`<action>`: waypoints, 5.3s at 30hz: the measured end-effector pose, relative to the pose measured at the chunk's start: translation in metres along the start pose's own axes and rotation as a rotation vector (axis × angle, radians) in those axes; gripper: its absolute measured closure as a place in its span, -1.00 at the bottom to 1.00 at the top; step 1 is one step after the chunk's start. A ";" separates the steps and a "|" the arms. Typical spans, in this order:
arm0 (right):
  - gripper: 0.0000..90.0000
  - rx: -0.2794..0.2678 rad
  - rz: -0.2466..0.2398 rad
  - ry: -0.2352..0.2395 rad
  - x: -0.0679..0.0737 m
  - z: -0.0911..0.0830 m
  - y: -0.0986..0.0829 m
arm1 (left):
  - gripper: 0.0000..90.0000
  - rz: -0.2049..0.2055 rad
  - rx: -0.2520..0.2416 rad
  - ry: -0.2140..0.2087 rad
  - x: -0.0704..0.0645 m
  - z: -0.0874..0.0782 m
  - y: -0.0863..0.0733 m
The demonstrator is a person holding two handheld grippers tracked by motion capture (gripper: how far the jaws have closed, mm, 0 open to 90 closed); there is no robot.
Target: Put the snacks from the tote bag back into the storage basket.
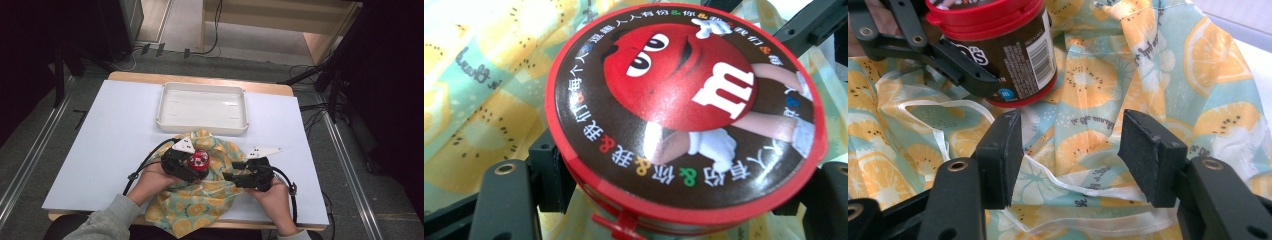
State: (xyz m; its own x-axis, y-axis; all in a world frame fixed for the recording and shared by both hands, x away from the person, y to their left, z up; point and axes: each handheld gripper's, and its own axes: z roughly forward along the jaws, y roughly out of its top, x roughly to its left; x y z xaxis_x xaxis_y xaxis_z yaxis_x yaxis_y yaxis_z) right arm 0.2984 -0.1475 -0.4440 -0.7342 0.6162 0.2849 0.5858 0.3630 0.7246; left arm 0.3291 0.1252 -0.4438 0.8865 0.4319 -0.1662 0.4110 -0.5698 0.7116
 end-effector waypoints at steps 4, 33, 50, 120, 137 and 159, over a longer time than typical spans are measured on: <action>-0.02 0.002 -0.002 0.001 0.000 0.000 0.000 | -0.44 0.001 -0.003 0.001 -0.001 -0.004 0.002; -0.02 0.004 -0.016 0.012 0.001 0.003 0.002 | -0.44 -0.053 -0.030 0.058 -0.001 -0.047 0.007; -0.02 0.002 -0.021 0.021 0.002 0.005 0.004 | -0.44 -0.095 -0.044 0.106 0.015 -0.065 0.013; -0.01 -0.035 -0.038 0.046 0.008 0.006 0.006 | -0.43 -0.224 0.003 0.345 0.130 -0.053 0.089; -0.01 -0.038 -0.038 0.051 0.008 0.006 0.007 | -0.43 -0.283 0.041 0.377 0.154 -0.018 0.085; -0.01 -0.035 -0.033 0.047 0.007 0.007 0.006 | -0.44 -0.356 0.077 0.387 0.167 0.012 0.078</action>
State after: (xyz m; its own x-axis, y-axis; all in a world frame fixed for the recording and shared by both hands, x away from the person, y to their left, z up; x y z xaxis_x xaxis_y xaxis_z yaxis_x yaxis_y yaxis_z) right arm 0.2989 -0.1363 -0.4419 -0.7690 0.5704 0.2887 0.5490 0.3579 0.7553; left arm 0.5113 0.1449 -0.4241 0.5517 0.8263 -0.1135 0.6996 -0.3844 0.6024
